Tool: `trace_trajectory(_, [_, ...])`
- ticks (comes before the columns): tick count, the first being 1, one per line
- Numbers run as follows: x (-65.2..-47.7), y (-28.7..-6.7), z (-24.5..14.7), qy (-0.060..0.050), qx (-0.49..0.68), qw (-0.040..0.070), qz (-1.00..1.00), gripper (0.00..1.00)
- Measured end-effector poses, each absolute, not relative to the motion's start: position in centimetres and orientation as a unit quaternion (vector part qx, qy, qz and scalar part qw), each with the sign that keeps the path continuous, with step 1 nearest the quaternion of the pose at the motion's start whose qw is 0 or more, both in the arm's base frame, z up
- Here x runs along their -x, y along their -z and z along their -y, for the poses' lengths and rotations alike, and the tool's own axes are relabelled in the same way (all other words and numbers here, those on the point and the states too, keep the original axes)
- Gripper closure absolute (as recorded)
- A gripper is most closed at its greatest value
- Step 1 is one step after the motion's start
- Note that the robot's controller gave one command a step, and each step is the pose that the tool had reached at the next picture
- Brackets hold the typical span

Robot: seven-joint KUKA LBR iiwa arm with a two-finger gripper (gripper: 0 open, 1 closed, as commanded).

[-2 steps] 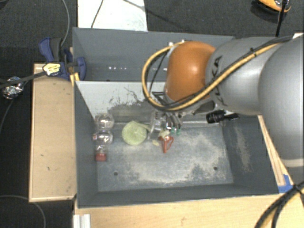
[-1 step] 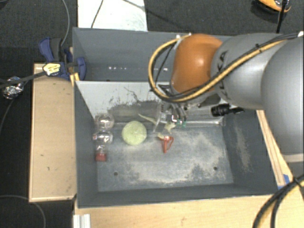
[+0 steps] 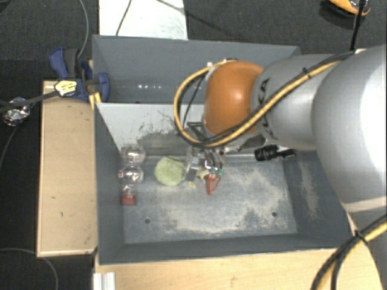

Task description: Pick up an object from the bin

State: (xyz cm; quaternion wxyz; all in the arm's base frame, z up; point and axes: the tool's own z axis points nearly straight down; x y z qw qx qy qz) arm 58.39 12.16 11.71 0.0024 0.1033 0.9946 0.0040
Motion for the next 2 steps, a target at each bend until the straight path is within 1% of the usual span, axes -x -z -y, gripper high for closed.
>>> trace_trajectory(1, [-57.9,-14.2,-11.9,-0.002,-0.078,-0.004,-0.997,1.0])
trace_trajectory(2, [-58.0,-17.2,-10.5,-0.004,-0.008,0.005,-1.0,1.0])
